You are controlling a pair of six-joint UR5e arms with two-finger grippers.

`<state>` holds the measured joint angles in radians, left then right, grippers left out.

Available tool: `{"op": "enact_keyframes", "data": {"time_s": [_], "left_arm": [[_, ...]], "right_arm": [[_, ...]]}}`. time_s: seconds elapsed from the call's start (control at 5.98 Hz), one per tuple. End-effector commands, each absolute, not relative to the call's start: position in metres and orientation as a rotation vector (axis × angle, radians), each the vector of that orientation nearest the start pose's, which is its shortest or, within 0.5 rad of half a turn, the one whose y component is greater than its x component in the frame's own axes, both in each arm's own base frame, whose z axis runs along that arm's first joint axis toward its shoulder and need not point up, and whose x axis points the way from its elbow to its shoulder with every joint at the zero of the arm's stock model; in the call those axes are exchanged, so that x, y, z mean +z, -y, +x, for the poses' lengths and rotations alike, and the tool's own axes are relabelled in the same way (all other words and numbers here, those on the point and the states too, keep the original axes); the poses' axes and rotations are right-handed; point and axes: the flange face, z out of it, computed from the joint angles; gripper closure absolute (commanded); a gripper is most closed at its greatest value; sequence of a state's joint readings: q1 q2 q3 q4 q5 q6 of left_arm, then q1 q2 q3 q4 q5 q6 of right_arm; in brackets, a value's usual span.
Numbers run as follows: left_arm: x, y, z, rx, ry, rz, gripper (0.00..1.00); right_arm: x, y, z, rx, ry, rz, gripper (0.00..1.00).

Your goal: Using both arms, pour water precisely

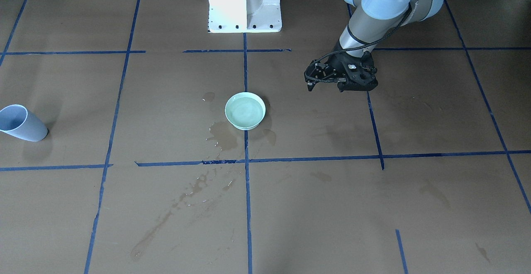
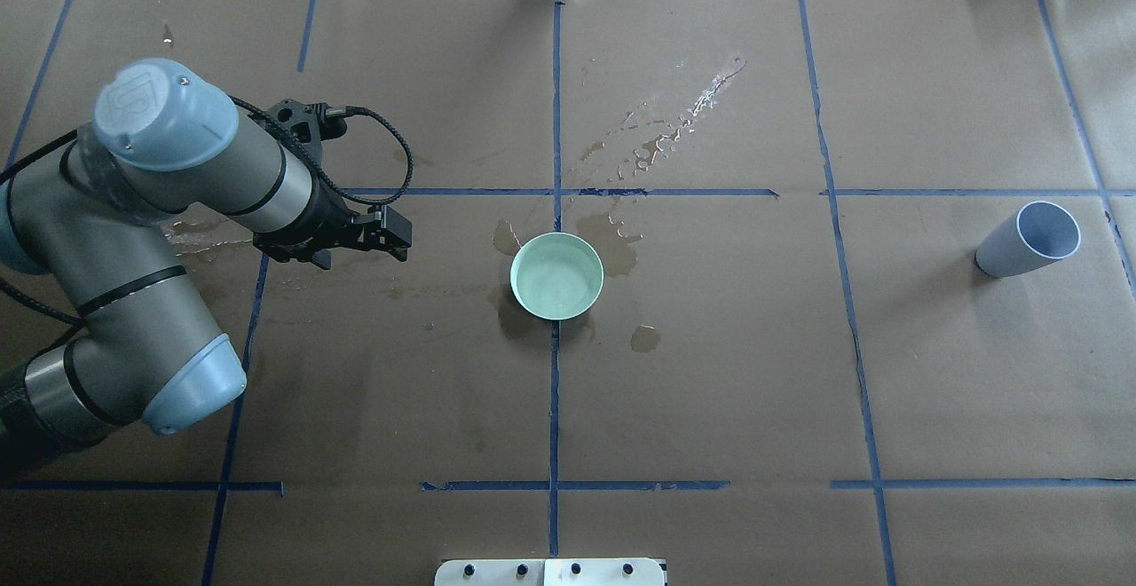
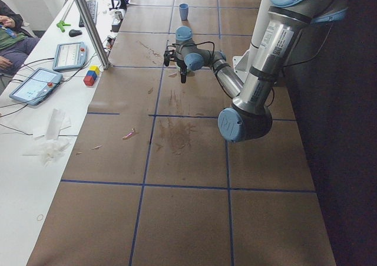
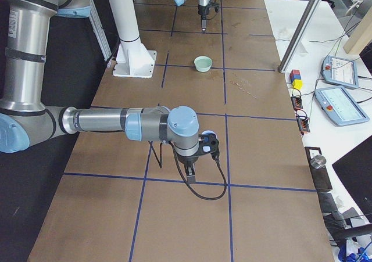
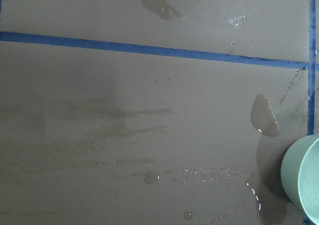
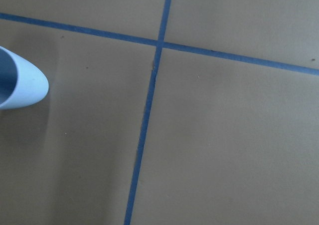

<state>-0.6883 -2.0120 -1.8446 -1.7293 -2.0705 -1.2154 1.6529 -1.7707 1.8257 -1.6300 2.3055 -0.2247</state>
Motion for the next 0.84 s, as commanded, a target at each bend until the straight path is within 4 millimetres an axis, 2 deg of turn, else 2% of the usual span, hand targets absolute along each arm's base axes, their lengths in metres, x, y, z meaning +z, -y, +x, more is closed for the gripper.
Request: {"op": "enact_keyframes", "data": {"time_s": [0.0,0.17,0.33,0.5,0.67], "left_arm": [[0.246,0.444,0.461,-0.151,-0.974,-0.006,0.0],[0.235,0.433,0.491,-0.177,-0.969,-0.01,0.0],[0.221,0.432,0.517,-0.24,-0.966,-0.028,0.0],[0.212,0.43,0.536,-0.294,-0.962,-0.032,0.0],[0.212,0.424,0.552,-0.331,-0.947,-0.033,0.0]], "right_arm": [[0.652,0.402,0.1,-0.129,0.723,0.069,0.0],[0.653,0.402,0.099,-0.129,0.723,0.067,0.0],[0.652,0.403,0.095,-0.139,0.726,0.065,0.0],[0.652,0.405,0.088,-0.155,0.728,0.06,0.0],[0.651,0.405,0.085,-0.162,0.73,0.057,0.0]]}}
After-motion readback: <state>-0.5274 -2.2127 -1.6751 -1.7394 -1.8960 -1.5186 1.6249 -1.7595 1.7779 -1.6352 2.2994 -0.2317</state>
